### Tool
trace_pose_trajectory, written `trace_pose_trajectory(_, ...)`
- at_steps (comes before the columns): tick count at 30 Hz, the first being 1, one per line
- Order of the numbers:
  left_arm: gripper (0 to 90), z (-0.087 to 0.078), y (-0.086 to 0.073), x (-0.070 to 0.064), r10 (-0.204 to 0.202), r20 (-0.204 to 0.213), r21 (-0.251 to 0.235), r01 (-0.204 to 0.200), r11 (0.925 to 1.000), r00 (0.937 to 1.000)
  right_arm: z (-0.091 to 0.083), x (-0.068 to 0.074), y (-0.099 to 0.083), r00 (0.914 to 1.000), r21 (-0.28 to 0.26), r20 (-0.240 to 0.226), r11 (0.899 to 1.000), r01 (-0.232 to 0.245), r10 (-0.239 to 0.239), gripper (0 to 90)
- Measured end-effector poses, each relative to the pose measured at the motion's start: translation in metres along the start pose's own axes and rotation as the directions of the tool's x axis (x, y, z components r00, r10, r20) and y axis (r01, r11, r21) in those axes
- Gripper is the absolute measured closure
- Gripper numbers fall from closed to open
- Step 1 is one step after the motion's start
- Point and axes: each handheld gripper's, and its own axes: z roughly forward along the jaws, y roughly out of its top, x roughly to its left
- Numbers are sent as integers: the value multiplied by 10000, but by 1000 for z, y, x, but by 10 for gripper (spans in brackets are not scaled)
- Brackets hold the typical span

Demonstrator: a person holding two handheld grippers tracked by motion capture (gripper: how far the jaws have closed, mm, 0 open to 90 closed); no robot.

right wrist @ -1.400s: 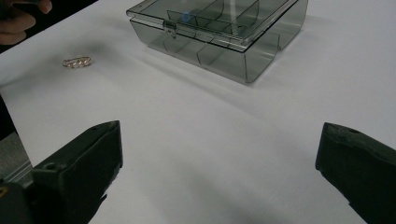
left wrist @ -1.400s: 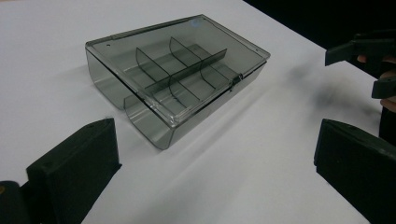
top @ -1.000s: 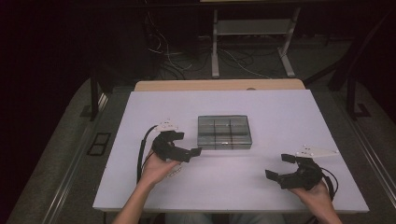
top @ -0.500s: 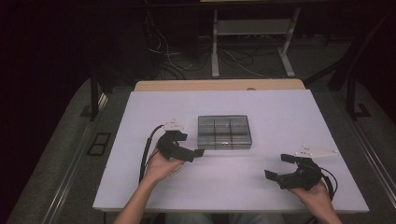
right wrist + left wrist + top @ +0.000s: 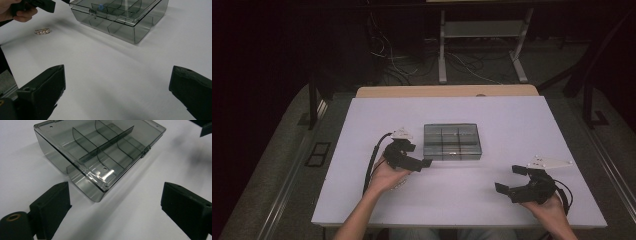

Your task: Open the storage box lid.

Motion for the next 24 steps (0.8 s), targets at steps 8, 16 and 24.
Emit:
trace_pose_trajectory(8, 185, 7, -1, 7, 56, -186, 397, -48, 9992, 9998, 0, 0, 0, 10000, 32, -14, 10000, 33, -33, 5)
trace_pose_trajectory(16, 419, 9, -2, 8, 298, -396, 590, -274, 9979, 9988, 1, -1, 0, 10000, 66, -19, 9999, 85, -85, 5)
trace_pose_trajectory(24, 564, 9, -2, 7, 478, -782, 524, -437, 9977, 9958, 2, 1, 0, 9999, 97, -60, 9999, 95, -94, 5)
